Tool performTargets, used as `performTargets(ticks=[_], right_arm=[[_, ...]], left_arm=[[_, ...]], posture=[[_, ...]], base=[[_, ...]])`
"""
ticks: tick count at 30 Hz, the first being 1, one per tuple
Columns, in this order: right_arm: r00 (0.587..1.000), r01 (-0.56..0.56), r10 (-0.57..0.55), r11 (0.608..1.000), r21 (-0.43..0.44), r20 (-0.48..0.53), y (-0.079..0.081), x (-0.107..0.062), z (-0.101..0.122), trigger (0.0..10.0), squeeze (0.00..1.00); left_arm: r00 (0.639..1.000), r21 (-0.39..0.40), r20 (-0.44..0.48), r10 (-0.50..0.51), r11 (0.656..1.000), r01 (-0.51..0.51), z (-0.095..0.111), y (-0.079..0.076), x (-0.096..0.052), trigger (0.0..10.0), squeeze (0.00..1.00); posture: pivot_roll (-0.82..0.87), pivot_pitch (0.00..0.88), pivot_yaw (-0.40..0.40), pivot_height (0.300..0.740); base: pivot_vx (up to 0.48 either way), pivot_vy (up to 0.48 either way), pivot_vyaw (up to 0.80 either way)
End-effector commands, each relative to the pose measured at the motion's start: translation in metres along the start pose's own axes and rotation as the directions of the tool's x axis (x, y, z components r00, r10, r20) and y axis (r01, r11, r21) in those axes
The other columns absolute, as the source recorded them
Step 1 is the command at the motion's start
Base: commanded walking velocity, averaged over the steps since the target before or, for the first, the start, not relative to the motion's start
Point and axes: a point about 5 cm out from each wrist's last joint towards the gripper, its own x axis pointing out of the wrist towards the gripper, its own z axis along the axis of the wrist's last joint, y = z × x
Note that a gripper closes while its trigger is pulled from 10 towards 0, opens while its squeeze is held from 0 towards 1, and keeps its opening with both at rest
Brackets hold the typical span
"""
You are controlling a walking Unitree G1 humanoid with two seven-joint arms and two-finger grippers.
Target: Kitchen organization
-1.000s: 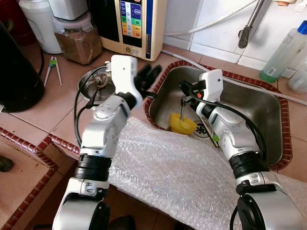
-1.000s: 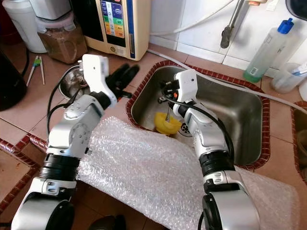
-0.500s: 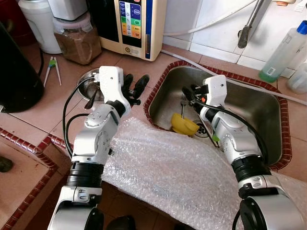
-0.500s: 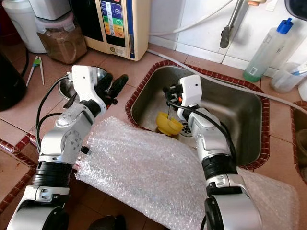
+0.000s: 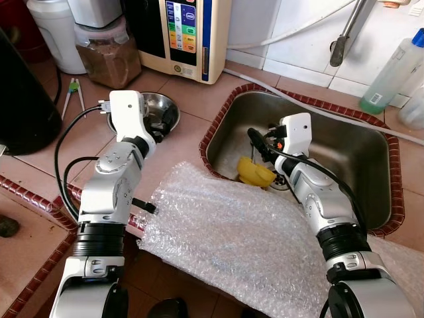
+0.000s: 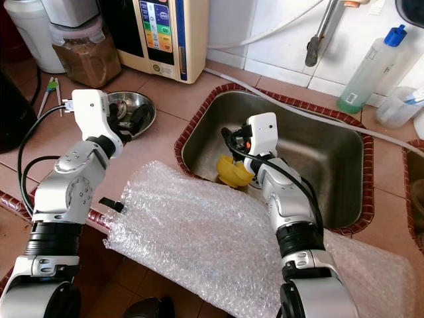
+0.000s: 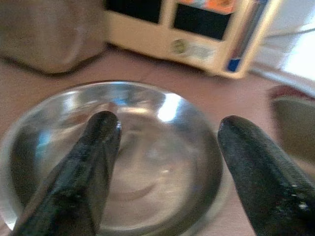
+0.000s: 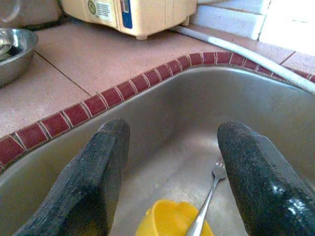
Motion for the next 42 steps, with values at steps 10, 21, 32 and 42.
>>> performTargets(ticks=[10, 21, 32, 42], right_arm=[[1.000, -0.003, 0.003, 1.000, -0.003, 0.014, 0.004, 0.000, 0.002, 10.0, 1.00], [0.998, -0.068, 0.068, 0.998, -0.016, 0.010, 0.015, -0.003, -0.001, 10.0, 1.00], [0.995, -0.099, 0.099, 0.995, -0.027, 0.002, 0.018, -0.003, 0.000, 10.0, 0.34], [0.994, -0.109, 0.109, 0.994, -0.031, 0.003, 0.019, -0.002, 0.001, 10.0, 0.00]], left_arm=[[0.990, 0.018, -0.076, 0.117, 0.993, -0.116, 0.003, 0.025, 0.008, 10.0, 1.00], [0.984, 0.004, -0.150, 0.094, 0.996, -0.094, 0.002, 0.020, 0.019, 10.0, 1.00], [0.954, -0.031, -0.296, 0.042, 0.998, -0.054, -0.011, 0.020, 0.017, 6.1, 0.00], [0.951, -0.055, -0.307, 0.030, 0.997, -0.049, -0.009, 0.022, 0.016, 0.0, 0.00]], posture=[[0.06, 0.171, 0.008, 0.740], [0.05, 0.178, 0.014, 0.740], [0.06, 0.186, 0.010, 0.740], [0.06, 0.187, 0.009, 0.740]], base=[[0.000, 0.000, 0.00], [0.000, 0.000, 0.00], [0.000, 0.000, 0.00], [0.000, 0.000, 0.00]])
